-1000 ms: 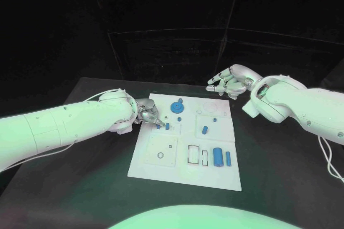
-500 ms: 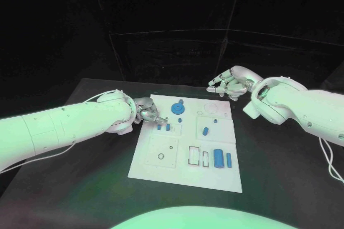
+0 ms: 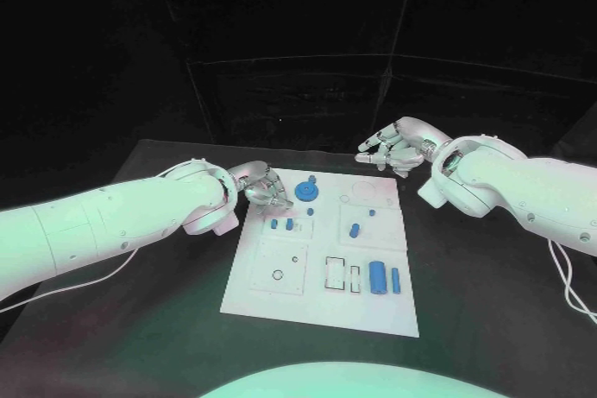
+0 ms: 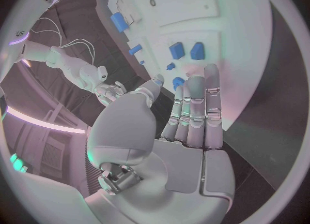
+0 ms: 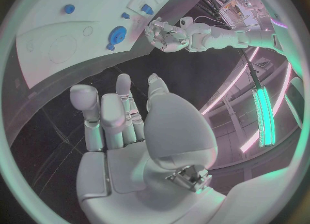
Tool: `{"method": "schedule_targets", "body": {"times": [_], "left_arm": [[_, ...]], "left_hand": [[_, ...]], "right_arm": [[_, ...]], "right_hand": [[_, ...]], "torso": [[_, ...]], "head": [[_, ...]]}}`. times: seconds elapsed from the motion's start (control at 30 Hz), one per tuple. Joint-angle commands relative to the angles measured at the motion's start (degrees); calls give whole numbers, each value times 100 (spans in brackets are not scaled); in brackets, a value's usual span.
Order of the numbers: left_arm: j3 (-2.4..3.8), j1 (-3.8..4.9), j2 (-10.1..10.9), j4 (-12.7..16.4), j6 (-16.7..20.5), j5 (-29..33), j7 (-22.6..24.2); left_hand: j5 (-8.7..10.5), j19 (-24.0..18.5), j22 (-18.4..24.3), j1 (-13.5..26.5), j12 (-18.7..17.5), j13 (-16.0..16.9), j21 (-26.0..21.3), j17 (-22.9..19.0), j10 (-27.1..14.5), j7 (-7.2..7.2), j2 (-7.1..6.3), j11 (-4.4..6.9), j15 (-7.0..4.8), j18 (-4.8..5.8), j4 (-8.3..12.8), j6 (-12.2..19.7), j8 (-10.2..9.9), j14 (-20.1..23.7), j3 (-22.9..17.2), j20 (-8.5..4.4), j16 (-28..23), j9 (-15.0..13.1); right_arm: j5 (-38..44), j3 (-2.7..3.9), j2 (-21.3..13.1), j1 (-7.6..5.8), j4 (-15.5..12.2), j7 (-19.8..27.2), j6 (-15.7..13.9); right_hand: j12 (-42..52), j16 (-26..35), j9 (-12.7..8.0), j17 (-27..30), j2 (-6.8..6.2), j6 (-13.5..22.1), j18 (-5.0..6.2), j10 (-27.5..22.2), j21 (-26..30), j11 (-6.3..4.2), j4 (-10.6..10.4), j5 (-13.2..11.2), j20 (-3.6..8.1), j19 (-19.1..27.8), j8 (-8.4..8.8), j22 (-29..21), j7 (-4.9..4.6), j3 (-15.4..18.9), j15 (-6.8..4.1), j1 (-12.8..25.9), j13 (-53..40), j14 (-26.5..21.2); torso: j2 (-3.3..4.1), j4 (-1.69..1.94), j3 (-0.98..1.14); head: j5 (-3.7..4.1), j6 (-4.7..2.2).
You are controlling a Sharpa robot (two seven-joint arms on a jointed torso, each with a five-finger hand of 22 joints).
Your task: Assemble the parts on the task board
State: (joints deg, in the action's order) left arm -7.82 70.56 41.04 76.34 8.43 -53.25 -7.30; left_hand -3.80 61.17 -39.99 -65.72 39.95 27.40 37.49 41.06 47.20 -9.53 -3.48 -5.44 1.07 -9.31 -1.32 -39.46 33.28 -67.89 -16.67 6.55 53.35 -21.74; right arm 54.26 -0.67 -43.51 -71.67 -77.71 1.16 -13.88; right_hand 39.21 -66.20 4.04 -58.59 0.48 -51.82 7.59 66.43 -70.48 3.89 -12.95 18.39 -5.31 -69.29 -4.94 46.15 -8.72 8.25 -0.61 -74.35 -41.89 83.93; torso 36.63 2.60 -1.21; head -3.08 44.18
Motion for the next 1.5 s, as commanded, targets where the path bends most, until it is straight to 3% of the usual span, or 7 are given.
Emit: {"method": "schedule_targets", "body": {"times": [0.03, 0.13, 0.33, 0.43, 0.53, 1.03, 1.5], "left_arm": [[2, 15, -145, -79, 471, 13, 1224], [1, 15, -300, -176, 601, -579, 1332], [-1, 14, -540, -336, 659, -1630, 1077], [-3, 14, -664, -433, 571, -2114, 859], [-9, 12, -776, -535, 443, -2409, 716], [-49, -4, -1161, -903, -105, -2730, 645], [-59, -73, -1398, -1182, -309, -2739, 563]], "left_hand": [[0, -65, 176, -495, -322, -315, -235, -263, -182, -11, -33, -58, 48, -98, 275, 6, -218, 152, -205, 69, -273, 230], [16, 76, 353, -795, -691, -858, -406, -485, 45, -23, -213, -72, 35, -126, 511, -334, -625, 88, -415, 70, -421, 669], [4, 383, 434, -956, -995, -1398, -407, -663, 292, 27, -395, -21, -6, -129, 699, -717, -1081, -239, -444, 16, -425, 1103], [3, 539, 413, -974, -1098, -1566, -337, -385, 274, 44, -413, -24, -27, -120, 725, -845, -1210, -489, -435, 1, -89, 1222], [0, 759, 329, -957, -1144, -1711, -176, 543, 320, 72, -418, -5, -45, -118, 721, -966, -1336, -946, -406, -15, 785, 1336], [11, 1211, -315, -924, -1207, -2063, 586, 1852, 421, 120, -395, 27, -78, -43, 698, -1252, -1624, -1467, -337, -51, 2027, 1587], [11, 1348, -650, -935, -1204, -2143, 937, 2061, 546, 121, -343, 38, -86, 9, 697, -1375, -1669, -1557, -381, -61, 2224, 1631]], "right_arm": [[17, 3, 19, -10, 7, 29, -39], [17, 3, 33, -9, 12, 36, -45], [17, 2, 57, -8, 17, 43, -49], [17, 2, 62, -7, 9, 44, -47], [17, 2, 70, -7, 7, 46, -47], [17, 2, 94, -7, 6, 56, -60], [17, 2, 121, -7, 9, 71, -63]], "right_hand": [[-32, 28, -7, 8, 32, -30, 40, -45, 10, -9, -6, 29, -6, 45, -5, -8, -25, 30, -16, 42, 5, -17], [-33, 36, -6, 16, 34, -31, 41, -47, 16, -8, -7, 30, -6, 50, -5, -19, -25, 31, -16, 41, 6, -19], [-36, 45, -6, 21, 43, -34, 43, -53, 24, -9, -8, 37, -7, 54, -7, -28, -24, 32, -15, 28, 11, -22], [-40, 53, -5, 23, 49, -36, 43, -59, 32, -11, 0, 43, -8, 56, -9, -34, -22, 33, -16, 0, 18, -24], [-40, 53, -5, 23, 49, -36, 43, -59, 32, -11, 0, 43, -8, 56, -9, -34, -22, 33, -16, 0, 18, -24], [-40, 49, -5, 14, 54, -37, 43, -61, 33, -11, 4, 45, -7, 54, -9, -32, -22, 32, -17, -13, 20, -22], [-41, 53, -5, 15, 65, -37, 42, -62, 34, -12, 6, 48, -7, 51, -10, -29, -21, 30, -18, -27, 24, -21]], "torso": [[7, -11, -3], [4, -11, -2], [4, -15, 6], [7, -8, 3], [2, -3, 2], [9, -8, -2], [4, -6, 3]], "head": [[21, -28], [36, -44], [57, -65], [82, -71], [98, -73], [140, -75], [159, -62]]}}
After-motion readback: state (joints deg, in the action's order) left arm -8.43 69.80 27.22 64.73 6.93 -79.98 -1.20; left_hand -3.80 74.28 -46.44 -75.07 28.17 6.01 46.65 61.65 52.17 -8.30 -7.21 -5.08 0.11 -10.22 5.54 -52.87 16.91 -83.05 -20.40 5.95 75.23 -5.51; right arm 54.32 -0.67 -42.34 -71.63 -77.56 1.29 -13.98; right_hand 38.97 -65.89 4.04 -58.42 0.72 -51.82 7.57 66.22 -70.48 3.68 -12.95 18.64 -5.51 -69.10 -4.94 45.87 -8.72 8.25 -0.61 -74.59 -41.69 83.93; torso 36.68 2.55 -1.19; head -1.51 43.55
